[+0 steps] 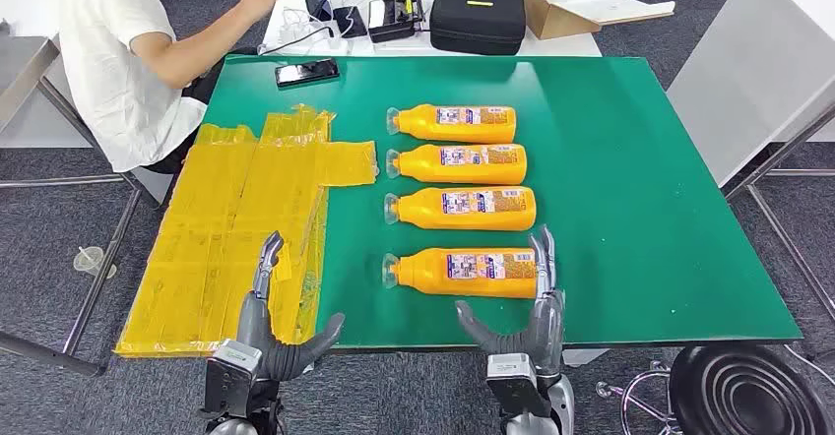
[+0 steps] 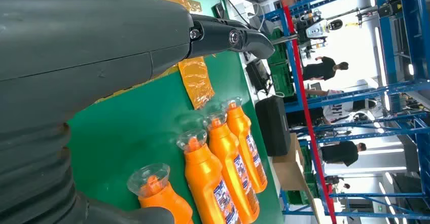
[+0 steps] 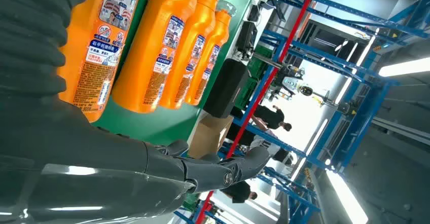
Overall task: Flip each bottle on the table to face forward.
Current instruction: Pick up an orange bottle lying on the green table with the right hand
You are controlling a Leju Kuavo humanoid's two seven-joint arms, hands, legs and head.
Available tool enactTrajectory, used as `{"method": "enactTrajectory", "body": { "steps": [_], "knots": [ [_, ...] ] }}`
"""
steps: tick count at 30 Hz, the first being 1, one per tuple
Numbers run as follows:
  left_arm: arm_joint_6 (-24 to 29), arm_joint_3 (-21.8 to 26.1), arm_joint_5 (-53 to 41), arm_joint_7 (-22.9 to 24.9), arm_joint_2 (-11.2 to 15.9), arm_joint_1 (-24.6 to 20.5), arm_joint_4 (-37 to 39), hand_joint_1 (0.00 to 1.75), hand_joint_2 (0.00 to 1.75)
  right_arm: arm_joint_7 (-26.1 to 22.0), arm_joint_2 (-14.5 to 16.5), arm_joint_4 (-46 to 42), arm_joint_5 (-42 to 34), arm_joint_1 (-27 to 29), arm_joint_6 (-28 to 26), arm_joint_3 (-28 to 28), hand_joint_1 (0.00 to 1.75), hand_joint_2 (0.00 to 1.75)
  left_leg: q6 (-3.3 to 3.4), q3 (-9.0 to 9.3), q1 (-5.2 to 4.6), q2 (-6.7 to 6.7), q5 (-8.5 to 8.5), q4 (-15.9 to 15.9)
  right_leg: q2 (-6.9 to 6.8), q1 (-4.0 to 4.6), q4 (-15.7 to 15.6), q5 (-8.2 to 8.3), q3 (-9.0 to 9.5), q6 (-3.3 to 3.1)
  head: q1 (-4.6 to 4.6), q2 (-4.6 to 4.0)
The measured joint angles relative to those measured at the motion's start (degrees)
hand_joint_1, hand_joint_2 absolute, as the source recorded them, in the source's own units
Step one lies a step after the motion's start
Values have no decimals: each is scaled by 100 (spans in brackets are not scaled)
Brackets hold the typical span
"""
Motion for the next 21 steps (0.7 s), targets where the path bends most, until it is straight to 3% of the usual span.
{"method": "enactTrajectory", "body": {
  "steps": [21],
  "knots": [
    [-17, -20, 144, -62, -83, -2, 85, 0, 175, 343, -177, 106, 720, -42, -4, 2, 0, 175, 0, 0, 0, 0, 0, 0, 0, 0, 0, 0, 1, 0, 0, 0]
  ]
}}
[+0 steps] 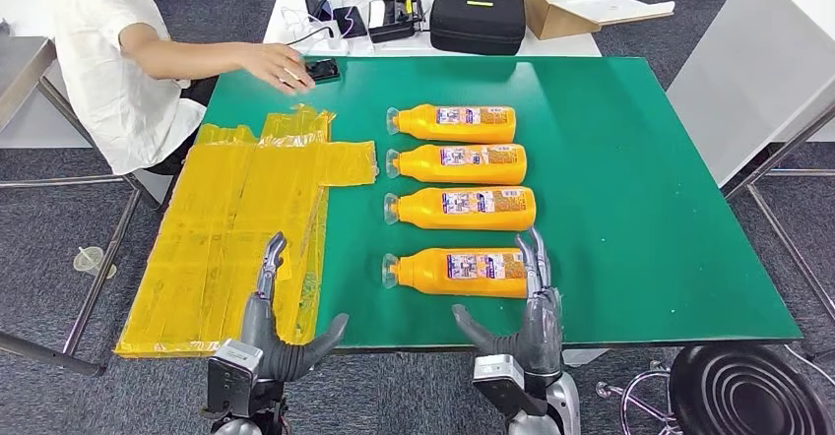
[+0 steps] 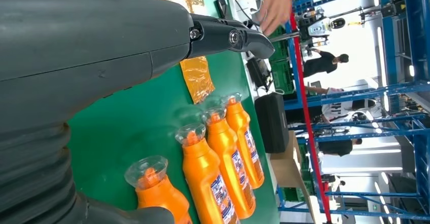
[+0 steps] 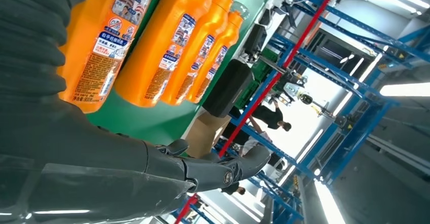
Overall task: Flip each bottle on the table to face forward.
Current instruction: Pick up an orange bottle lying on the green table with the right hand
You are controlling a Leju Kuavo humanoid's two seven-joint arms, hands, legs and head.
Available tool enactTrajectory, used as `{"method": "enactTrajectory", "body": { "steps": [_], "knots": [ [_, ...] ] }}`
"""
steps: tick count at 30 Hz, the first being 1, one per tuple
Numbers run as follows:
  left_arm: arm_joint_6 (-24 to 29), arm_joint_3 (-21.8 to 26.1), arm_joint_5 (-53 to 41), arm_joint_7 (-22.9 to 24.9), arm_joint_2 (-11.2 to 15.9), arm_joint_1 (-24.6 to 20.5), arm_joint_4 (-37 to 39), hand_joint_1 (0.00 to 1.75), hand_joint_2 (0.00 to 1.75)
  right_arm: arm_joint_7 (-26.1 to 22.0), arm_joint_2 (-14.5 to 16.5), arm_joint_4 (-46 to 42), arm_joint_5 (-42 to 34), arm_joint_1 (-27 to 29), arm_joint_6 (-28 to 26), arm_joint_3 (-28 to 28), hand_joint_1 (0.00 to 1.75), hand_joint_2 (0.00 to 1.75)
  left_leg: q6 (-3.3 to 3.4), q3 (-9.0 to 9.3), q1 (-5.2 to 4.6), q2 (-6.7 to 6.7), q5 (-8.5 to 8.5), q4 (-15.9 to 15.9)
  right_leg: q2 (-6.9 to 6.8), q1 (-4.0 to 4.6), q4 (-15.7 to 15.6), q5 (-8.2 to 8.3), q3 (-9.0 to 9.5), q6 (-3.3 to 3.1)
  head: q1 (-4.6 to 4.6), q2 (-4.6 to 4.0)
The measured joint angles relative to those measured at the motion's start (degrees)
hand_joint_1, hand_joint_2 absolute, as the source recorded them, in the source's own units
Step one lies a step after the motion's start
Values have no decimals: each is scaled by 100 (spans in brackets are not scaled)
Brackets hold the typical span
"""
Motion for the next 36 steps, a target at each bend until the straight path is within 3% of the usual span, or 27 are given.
{"method": "enactTrajectory", "body": {
  "steps": [4, 9, 15, 18, 36],
  "knots": [
    [3, 0, -20, -4, -1, 12, 7, 0, 175, 439, -141, 95, 588, -19, 14, 1, 0, 175, 0, 0, 0, -1, 0, 0, 0, 0, 0, 0, 1, 0, 0, 0],
    [-117, 9, -90, 13, -4, 11, 11, 0, 175, 1260, -607, 383, 1803, -115, 119, 3, 0, 175, 1, -1, -3, -4, 0, 1, -1, -2, -1, 1, 4, 2, 1, 0],
    [-298, 16, -117, 47, -73, -25, 85, 0, 175, 1748, -1331, 615, 2138, -378, 1167, -104, 0, 175, 3, 0, -5, -4, -1, 3, -1, -6, -1, 3, 6, 4, 1, 0],
    [-309, 17, -121, 49, -107, -46, 119, 0, 175, 1818, -1560, 704, 2207, -491, 1436, -154, 0, 175, 3, 0, -5, -4, -1, 3, -1, -5, -1, 4, 6, 4, 1, 0],
    [-366, 33, -82, 66, -208, -78, 184, 0, 175, 1955, -1849, 932, 2309, -736, 1744, -153, 0, 175, 5, 1, -4, -4, -2, 3, 0, -4, -1, 3, 9, 4, 0, 0]
  ]
}}
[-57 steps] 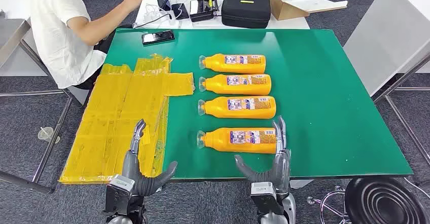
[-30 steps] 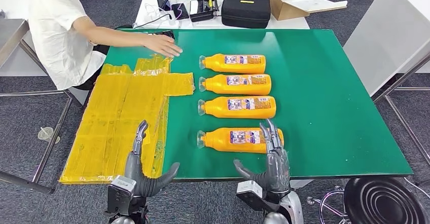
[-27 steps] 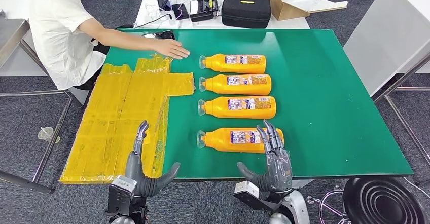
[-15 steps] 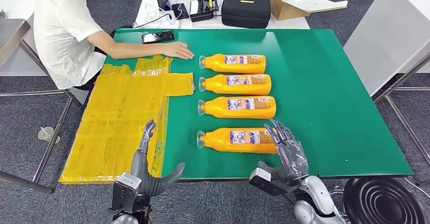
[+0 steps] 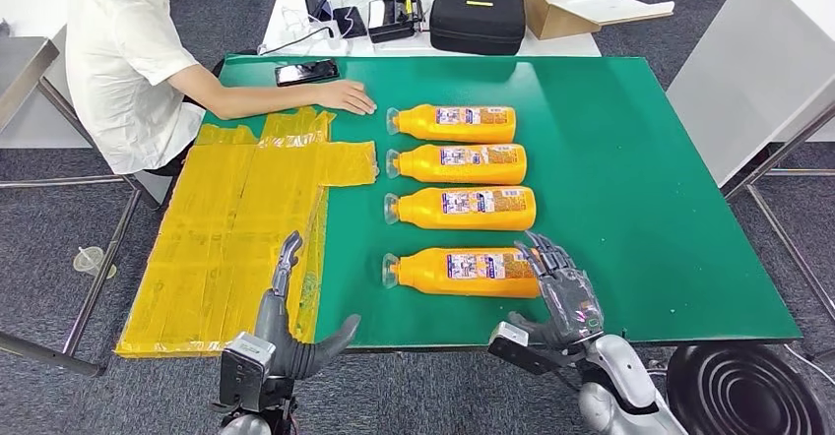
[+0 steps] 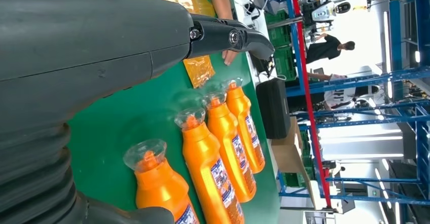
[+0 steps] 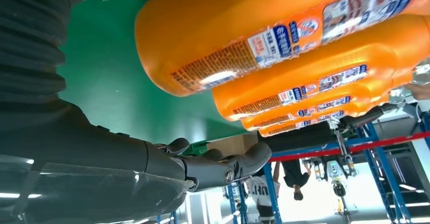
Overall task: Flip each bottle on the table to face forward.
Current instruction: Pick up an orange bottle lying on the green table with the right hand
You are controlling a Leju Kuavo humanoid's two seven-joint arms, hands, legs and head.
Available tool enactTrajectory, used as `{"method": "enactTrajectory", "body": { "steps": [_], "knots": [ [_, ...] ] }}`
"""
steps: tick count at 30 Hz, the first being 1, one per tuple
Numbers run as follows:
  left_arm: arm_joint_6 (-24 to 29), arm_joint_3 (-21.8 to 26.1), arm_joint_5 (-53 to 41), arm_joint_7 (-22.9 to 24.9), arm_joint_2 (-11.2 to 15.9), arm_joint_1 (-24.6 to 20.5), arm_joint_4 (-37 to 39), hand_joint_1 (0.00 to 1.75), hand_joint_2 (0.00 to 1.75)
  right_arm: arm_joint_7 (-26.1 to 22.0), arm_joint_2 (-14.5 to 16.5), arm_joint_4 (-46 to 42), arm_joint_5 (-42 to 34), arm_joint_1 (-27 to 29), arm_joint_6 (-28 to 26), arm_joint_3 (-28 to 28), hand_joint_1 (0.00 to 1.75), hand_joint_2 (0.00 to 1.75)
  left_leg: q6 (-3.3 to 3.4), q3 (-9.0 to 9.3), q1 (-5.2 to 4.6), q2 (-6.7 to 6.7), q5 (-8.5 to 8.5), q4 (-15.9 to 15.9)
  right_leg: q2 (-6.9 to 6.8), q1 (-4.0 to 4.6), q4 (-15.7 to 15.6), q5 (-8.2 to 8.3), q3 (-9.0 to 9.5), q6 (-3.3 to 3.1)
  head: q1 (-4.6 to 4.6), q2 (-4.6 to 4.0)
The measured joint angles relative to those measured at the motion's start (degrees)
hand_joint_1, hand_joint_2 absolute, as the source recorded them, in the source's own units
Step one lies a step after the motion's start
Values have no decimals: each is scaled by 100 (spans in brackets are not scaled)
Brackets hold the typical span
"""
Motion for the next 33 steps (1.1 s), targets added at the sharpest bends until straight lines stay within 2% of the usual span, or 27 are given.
{"method": "enactTrajectory", "body": {
  "steps": [12, 23, 33],
  "knots": [
    [33, -8, 143, -3, -77, -23, 0, 0, 175, 10, 13, 696, -289, -1047, 724, 214, 0, 175, 1, 4, 1, 3, 3, 0, 1, 2, 1, 2, 5, 0, -1, 0],
    [-42, -58, 296, -21, -143, -204, 115, 0, 175, -63, 624, 2094, -399, -1980, 810, 837, 0, 175, 2, 4, 2, 0, 6, 1, -1, 2, 2, 1, 5, 0, -1, 0],
    [-46, -74, 339, -36, -171, -236, 232, 0, 175, -136, 869, 2536, -430, -2115, 818, 1161, 0, 175, 3, 4, 1, -4, 5, 1, -2, 2, 1, 1, 5, 0, 0, 0]
  ]
}}
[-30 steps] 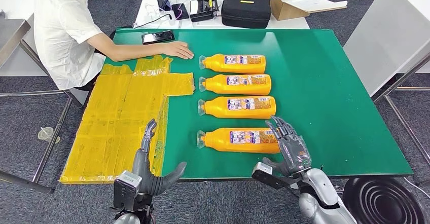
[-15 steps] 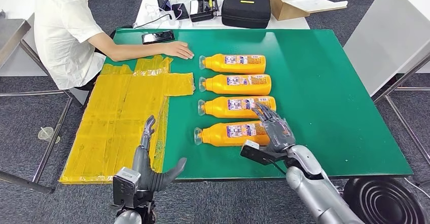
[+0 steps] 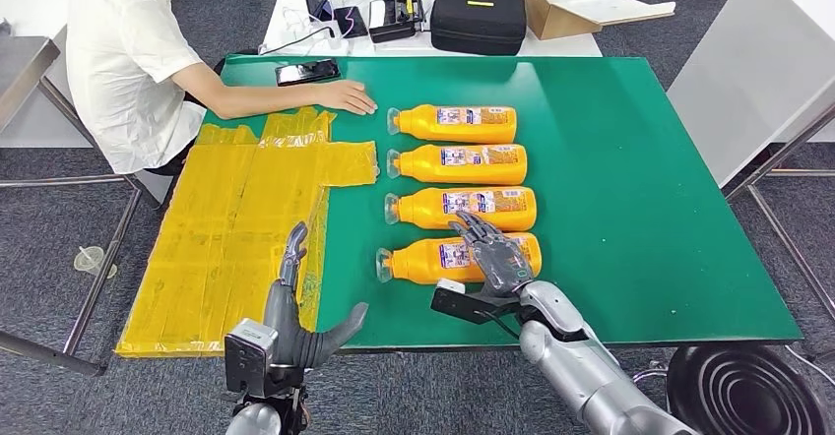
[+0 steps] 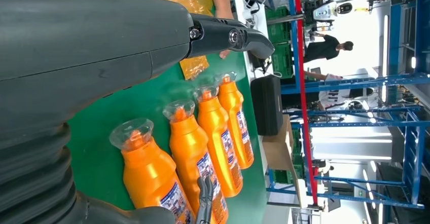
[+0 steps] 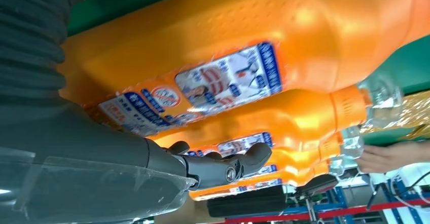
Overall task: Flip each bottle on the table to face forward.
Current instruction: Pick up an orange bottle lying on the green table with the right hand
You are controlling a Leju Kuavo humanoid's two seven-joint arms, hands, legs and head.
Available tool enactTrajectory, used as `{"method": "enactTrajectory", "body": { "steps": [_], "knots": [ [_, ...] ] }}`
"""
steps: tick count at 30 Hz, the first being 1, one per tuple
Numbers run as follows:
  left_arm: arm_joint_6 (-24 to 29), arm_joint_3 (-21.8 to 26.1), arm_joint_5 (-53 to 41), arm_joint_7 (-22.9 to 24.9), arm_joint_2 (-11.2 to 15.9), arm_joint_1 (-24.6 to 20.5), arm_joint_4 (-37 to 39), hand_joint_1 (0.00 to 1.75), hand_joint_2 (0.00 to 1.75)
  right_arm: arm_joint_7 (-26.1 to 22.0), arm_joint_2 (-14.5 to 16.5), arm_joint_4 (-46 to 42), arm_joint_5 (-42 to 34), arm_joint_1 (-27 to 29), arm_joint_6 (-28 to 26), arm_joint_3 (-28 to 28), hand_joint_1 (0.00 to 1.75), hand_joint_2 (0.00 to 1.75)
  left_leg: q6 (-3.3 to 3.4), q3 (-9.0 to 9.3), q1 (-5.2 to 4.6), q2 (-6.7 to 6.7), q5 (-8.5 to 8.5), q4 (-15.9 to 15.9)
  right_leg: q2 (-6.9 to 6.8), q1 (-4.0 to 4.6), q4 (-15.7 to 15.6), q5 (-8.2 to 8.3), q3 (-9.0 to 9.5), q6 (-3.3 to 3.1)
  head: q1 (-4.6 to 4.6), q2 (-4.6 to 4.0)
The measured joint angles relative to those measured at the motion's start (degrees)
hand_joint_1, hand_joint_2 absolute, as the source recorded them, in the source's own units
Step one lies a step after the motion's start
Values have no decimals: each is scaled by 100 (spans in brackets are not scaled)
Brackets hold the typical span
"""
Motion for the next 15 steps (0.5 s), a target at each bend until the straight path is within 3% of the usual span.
{"method": "enactTrajectory", "body": {
  "steps": [5, 15],
  "knots": [
    [7, -2, -1, 0, 0, -4, 24, 0, 175, 107, 24, 65, 75, -55, 21, 98, 0, 175, 0, 3, 0, 2, 1, 0, 1, 0, 0, 1, 2, 0, 0, 0],
    [171, 17, -93, 50, -1, 40, 20, 0, 175, 1517, 34, 129, 912, -273, 15, 490, 0, 175, 1, 6, 0, 1, 1, 0, 0, 0, 0, 1, 7, 0, 0, 0]
  ]
}}
